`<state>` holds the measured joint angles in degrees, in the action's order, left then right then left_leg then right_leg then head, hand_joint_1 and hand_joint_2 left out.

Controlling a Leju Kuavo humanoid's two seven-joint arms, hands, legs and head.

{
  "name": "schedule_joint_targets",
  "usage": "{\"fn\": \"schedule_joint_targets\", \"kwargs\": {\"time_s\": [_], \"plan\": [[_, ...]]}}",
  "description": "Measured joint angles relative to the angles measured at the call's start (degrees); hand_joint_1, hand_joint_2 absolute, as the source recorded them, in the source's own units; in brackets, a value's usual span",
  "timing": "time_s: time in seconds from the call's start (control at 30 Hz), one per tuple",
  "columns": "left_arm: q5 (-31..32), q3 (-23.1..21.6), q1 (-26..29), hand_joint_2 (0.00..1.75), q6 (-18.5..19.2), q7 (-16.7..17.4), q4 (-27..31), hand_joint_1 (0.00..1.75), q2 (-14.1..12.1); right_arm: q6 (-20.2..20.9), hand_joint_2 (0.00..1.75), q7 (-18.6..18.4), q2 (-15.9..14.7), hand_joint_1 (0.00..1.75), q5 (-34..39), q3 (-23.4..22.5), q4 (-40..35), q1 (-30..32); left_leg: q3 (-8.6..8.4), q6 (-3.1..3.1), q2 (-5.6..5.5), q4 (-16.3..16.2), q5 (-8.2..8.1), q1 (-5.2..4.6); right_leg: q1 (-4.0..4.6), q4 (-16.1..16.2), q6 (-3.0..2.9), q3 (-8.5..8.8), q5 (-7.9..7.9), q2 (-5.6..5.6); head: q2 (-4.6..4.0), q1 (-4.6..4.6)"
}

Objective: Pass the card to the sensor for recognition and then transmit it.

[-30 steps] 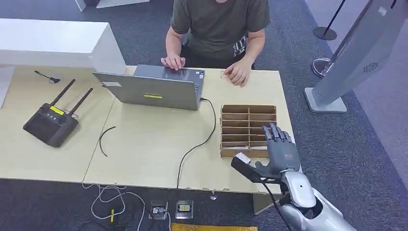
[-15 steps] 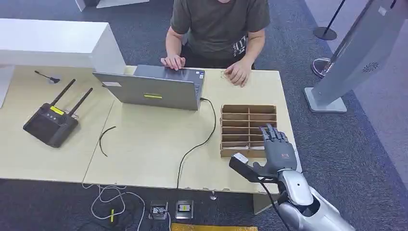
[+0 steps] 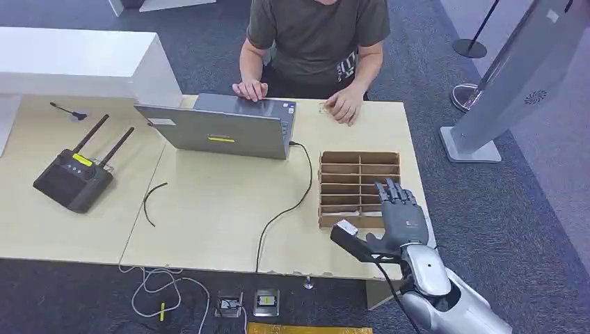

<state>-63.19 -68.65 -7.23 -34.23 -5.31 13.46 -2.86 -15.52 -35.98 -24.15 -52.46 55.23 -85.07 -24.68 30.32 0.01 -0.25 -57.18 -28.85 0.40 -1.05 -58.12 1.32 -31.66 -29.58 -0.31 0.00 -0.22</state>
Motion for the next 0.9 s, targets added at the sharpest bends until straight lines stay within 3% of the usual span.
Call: {"fn": "schedule_joint_targets", "kwargs": {"time_s": [0.2,0.23,0.27,0.9], "plan": [[-0.02,0.0,0.0,0.0,-0.02,0.0,0.0,0.0,-0.02,0.07,1.75,-0.37,0.0,0.0,-0.15,0.33,0.37,-0.06,0.0,0.0,0.0,0.0,0.0,0.0,0.0,0.0,0.0,0.0,0.0,0.0,0.0,-0.02],[-0.02,0.0,0.0,0.0,-0.02,0.0,0.0,0.0,-0.02,0.07,1.75,-0.46,0.0,1.59,-0.15,0.33,0.48,-0.06,0.0,0.0,0.0,0.0,0.0,0.0,0.0,0.0,0.0,0.0,0.0,0.0,0.0,0.0],[-0.02,0.0,0.0,0.0,-0.02,0.0,0.0,0.0,-0.02,0.07,1.75,-0.52,0.0,1.75,-0.15,0.33,0.57,-0.06,0.0,0.0,0.0,0.0,0.0,0.0,0.0,0.0,0.0,0.0,0.0,0.0,0.0,-0.02],[0.04,0.0,-0.02,0.0,0.02,0.0,0.0,0.0,-0.02,2.56,1.75,-1.2,0.02,1.75,-0.85,0.24,1.01,0.04,-0.01,0.0,0.0,0.0,0.0,0.0,0.0,0.0,0.0,0.0,0.0,0.0,0.0,-0.02]]}}
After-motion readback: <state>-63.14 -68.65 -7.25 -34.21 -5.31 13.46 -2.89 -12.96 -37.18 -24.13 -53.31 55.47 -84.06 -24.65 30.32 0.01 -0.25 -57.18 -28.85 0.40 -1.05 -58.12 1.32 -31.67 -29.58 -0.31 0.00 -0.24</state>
